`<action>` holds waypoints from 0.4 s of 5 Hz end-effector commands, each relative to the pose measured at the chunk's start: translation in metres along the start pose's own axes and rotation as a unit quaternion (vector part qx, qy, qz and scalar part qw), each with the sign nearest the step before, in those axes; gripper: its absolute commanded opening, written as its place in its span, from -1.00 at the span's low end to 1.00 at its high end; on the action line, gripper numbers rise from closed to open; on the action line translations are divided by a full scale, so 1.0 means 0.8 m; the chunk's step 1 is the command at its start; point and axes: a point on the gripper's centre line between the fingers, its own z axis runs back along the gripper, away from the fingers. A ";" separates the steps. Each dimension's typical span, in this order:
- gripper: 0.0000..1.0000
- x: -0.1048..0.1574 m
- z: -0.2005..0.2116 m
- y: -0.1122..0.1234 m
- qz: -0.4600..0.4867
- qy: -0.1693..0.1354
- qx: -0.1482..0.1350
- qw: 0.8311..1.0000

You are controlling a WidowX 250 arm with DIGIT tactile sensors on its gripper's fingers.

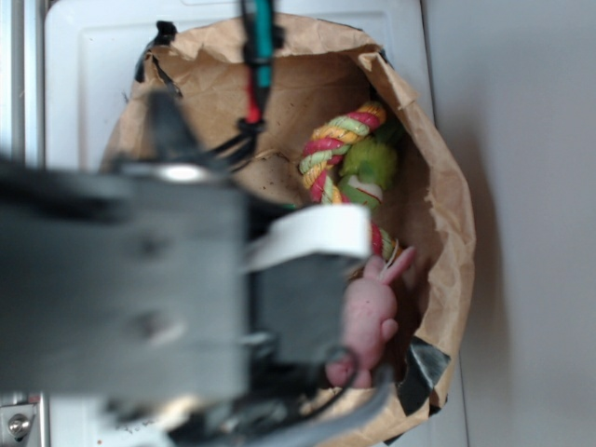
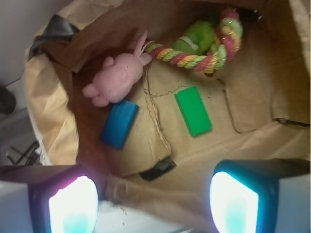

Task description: Grab the blue block.

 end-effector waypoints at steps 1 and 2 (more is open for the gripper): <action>1.00 0.037 -0.035 0.024 0.045 -0.044 0.006 0.998; 1.00 0.012 -0.059 0.031 0.050 -0.054 0.009 0.997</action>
